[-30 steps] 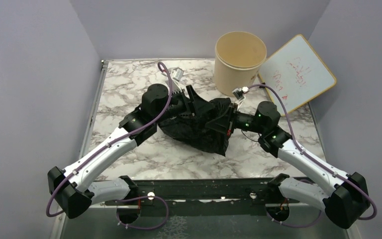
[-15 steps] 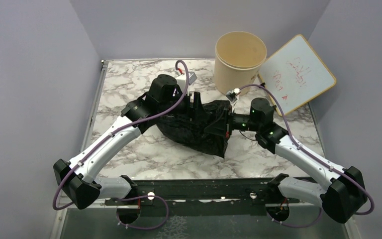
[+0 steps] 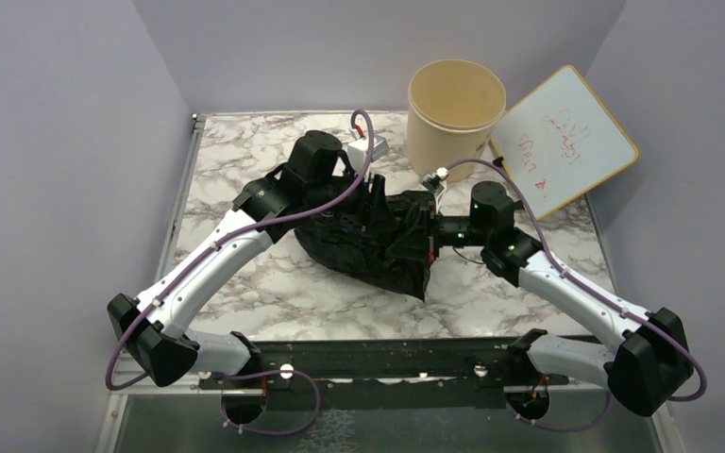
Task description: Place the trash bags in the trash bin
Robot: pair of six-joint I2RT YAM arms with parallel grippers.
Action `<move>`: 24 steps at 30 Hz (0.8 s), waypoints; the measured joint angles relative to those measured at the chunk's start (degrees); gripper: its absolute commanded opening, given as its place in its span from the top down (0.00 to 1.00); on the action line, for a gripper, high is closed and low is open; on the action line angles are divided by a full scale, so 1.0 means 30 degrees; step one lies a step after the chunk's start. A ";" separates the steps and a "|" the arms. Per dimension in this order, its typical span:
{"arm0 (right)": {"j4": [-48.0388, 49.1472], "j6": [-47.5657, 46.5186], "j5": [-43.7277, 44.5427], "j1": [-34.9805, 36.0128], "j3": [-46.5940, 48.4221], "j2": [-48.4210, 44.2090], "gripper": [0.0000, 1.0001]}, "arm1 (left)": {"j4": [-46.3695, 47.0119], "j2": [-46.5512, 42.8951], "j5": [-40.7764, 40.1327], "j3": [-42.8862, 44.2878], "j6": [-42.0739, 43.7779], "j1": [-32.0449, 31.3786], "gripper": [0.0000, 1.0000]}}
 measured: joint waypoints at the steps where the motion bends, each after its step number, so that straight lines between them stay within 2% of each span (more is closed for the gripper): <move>1: -0.0073 -0.0058 -0.0058 0.0000 0.0095 0.0000 0.94 | -0.0138 0.0036 -0.0015 0.0000 0.0102 0.0000 0.60; 4: -0.0109 -0.0080 -0.0117 0.0000 0.0124 -0.0109 0.94 | -0.0583 0.0073 -0.0044 0.0000 0.0372 0.0000 0.62; 7: -0.0168 -0.0080 -0.0117 0.0000 0.0124 -0.0124 0.94 | -0.0882 0.0175 -0.0029 0.0000 0.0423 0.0007 0.71; 9: -0.0255 -0.0080 -0.0117 0.0000 0.0124 -0.0124 0.94 | -0.0911 0.0328 -0.0015 0.0000 0.0444 0.0007 0.83; 14: -0.0357 -0.0073 -0.0095 0.0000 0.0117 -0.0117 0.93 | -0.0299 0.0495 0.0321 -0.0656 0.0066 0.0007 1.00; 16: -0.0401 -0.0066 -0.0080 0.0000 0.0117 -0.0102 0.88 | 0.0211 0.0495 0.0474 -0.1129 -0.0240 0.0007 1.00; 20: -0.0619 -0.0051 0.0022 0.0000 0.0124 -0.0007 0.64 | 0.1100 0.0495 0.0503 -0.2171 -0.0991 0.0007 1.00; 24: -0.0692 -0.0029 0.0124 0.0000 0.0124 0.0058 0.57 | 0.2222 0.0219 -0.0175 -0.3075 -0.1953 0.0007 1.00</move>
